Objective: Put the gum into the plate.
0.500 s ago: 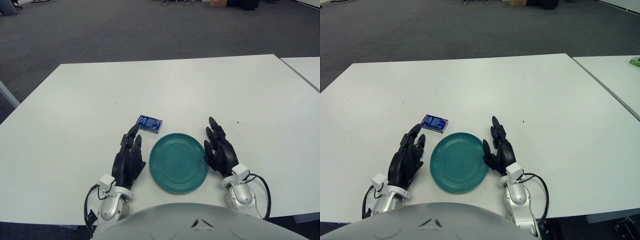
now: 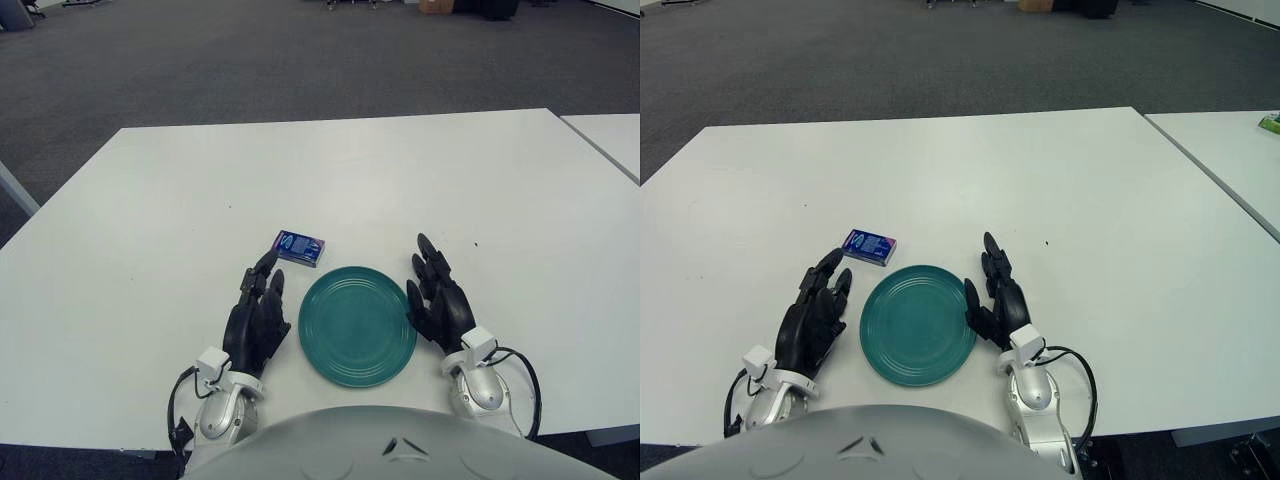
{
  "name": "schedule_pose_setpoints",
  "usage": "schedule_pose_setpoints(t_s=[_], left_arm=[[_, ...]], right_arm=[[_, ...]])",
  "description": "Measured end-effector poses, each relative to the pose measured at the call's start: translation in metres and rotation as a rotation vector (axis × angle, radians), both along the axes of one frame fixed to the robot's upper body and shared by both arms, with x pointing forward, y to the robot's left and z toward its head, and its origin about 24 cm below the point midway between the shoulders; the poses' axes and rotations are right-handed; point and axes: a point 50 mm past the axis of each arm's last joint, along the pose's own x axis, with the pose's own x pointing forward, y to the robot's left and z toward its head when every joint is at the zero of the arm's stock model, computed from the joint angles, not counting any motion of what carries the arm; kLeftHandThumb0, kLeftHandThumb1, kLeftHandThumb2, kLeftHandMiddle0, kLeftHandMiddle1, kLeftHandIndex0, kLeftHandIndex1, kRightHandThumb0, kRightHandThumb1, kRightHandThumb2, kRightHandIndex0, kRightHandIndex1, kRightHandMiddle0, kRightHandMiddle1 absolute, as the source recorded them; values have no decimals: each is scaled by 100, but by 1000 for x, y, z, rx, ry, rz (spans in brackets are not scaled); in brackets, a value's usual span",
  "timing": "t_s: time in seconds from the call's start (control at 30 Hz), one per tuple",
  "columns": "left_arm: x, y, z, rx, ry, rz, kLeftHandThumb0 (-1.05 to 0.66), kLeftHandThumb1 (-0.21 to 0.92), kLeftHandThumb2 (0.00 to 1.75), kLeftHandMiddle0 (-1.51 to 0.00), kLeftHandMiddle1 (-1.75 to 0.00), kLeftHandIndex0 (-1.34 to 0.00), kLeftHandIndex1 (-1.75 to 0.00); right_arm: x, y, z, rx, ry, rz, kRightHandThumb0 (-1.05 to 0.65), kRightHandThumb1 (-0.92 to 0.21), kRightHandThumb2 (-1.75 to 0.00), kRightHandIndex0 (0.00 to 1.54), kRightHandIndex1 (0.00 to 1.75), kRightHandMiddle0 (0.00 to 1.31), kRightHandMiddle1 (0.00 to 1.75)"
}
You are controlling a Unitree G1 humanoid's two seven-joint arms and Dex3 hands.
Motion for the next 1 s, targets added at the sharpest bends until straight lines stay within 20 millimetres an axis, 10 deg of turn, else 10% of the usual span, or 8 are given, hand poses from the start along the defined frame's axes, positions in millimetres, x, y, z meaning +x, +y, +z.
schedule_pose_setpoints(t_s=[0.53, 1.0], left_arm=[[3, 4, -2, 67, -9, 4, -105, 92, 83, -21, -1, 0, -56], [80, 33, 63, 812, -370, -135, -96, 92, 63, -27, -3, 0, -68]], right_arm=[[0, 0, 0, 20, 5, -8, -96, -92, -71, 4, 0, 0, 0], [1, -1, -1, 31, -9, -15, -90, -92, -73, 10, 3, 4, 3]])
